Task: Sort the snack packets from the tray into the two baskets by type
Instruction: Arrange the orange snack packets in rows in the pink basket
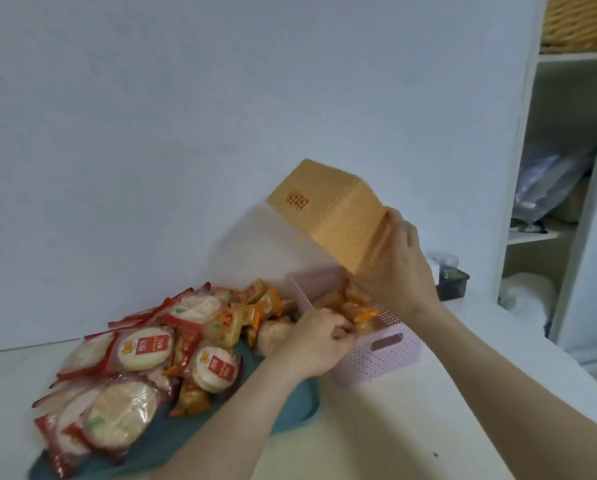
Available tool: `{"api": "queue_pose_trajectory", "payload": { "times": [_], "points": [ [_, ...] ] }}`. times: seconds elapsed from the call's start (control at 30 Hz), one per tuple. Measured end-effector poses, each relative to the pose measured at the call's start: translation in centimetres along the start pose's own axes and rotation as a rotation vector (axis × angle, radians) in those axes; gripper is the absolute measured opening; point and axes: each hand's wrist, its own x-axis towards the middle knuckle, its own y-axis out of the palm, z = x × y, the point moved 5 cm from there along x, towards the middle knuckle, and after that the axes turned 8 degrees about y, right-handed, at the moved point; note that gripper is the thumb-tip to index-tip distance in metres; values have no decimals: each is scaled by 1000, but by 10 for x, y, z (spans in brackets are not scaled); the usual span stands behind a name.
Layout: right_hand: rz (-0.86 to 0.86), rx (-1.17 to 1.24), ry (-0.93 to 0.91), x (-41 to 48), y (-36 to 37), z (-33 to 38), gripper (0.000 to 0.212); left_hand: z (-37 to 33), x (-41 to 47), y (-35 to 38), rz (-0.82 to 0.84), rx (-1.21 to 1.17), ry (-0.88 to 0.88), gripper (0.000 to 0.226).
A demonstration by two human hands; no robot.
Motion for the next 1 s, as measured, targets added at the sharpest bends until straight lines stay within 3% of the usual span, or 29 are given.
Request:
{"api": "queue_pose_trajectory", "payload": {
  "times": [0.13,0.33,0.4,0.5,0.6,0.67,0.77,0.9,1.0],
  "points": [
    [-84,-83,-185,-8,6,-4,96,12,-4,-3,-23,87,-35,28],
    [-190,37,-136,-8,5,3,99,41,-12,-4,-174,-34,-66,20],
    [-210,177,-70,-10,2,10,105,45,-18,-10,-303,-121,-53,13],
    [-187,477,181,-9,0,25,104,54,-31,-30,-518,-307,-124,39],
    [112,920,545,-9,18,39,65,55,-54,-68,-729,-564,-208,65],
    [379,1081,697,-14,36,53,43,57,-73,-95,-813,-757,-252,63],
    [562,1061,791,-30,63,69,43,66,-107,-128,-855,-1000,-315,54],
    [672,961,806,-50,94,97,48,86,-155,-161,-772,-842,-492,51],
    [790,875,709,-66,115,134,48,112,-198,-179,-835,-825,-643,20]
  ]
}}
